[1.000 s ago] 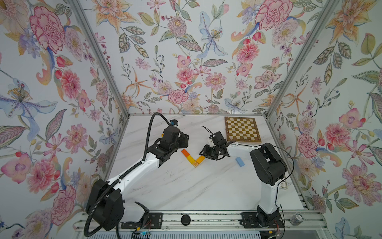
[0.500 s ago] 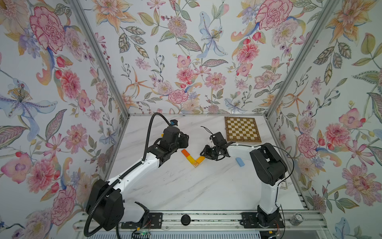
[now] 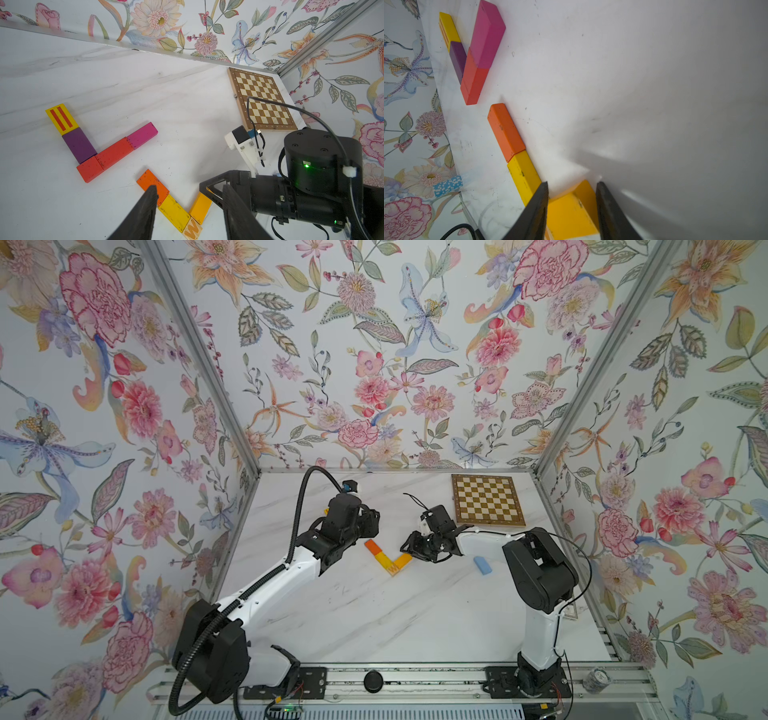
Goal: Assemble the letter v with building blocks
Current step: Adjust the building block at the center of the board, then pick up the building block from the center of the board.
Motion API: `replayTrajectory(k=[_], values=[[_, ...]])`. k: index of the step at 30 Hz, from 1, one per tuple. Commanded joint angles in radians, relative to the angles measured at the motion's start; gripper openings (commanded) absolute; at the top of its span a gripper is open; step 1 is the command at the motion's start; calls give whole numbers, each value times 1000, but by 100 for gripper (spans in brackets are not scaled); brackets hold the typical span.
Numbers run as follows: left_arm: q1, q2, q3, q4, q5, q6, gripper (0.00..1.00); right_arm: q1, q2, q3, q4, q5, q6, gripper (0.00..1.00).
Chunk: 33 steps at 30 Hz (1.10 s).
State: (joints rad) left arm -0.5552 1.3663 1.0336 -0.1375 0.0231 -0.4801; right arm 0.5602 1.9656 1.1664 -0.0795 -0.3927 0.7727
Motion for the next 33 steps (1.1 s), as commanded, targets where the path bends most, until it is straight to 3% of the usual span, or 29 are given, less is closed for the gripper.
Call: replayTrajectory(k=[1,13,22,33], values=[[12,3,2,0,20,-1,54,-39,-28,9,-72,33,-27,47],[10,170,211,-29,149,56,53,-169,-250,31,-238,137,-163,60],[12,272,272,-11,229,45,52,-216,-363,-31,-583,488,-287,64],[11,287,268,-6,242,37,52,-254,-366,-125,-617,546,-301,69]])
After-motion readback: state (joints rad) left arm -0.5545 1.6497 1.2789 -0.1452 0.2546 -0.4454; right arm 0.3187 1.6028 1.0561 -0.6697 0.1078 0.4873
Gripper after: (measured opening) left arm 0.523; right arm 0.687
